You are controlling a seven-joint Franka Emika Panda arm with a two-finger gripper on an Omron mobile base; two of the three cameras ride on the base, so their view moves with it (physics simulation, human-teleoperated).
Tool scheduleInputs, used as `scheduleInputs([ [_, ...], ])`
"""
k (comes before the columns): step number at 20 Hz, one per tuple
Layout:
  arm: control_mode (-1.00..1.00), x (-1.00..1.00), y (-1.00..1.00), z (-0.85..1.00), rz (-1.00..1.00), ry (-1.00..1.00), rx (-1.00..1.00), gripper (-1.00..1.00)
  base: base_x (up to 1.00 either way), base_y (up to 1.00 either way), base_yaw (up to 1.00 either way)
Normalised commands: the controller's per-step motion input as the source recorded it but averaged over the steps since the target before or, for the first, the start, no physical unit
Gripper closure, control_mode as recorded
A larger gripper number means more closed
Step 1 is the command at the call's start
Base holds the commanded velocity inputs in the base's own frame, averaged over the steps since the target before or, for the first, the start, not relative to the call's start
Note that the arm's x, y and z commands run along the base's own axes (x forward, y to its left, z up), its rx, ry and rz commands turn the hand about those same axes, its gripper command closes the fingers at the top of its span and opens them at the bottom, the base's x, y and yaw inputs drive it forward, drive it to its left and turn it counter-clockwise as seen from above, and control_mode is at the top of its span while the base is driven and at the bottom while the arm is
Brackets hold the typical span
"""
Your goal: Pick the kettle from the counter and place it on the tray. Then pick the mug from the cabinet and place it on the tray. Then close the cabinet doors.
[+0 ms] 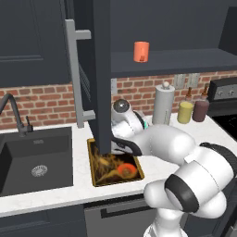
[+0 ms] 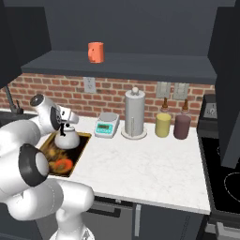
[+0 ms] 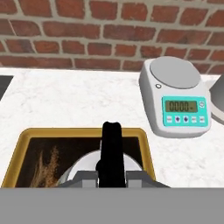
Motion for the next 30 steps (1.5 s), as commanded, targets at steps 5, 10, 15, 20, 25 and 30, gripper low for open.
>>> scheduleInputs([
  [5,-1.0,0.01,0.25,-0.21,0.0,0.0,-0.01,1.0,0.0,0.0,0.0],
  [10,-1.0,0.03,0.13,-0.14,0.0,0.0,0.0,1.0,0.0,0.0,0.0],
  [15,-1.0,0.05,0.09,-0.16,0.0,0.0,0.0,1.0,0.0,0.0,0.0],
  [20,-1.0,0.02,0.05,-0.13,0.0,0.0,0.0,-1.0,0.0,0.0,0.0],
  [25,-1.0,-0.23,-0.01,-0.02,0.0,0.0,0.0,-1.0,0.0,0.0,0.0],
  [30,-1.0,-0.43,-0.15,0.0,-0.02,0.0,0.0,-1.0,0.0,0.0,0.0],
])
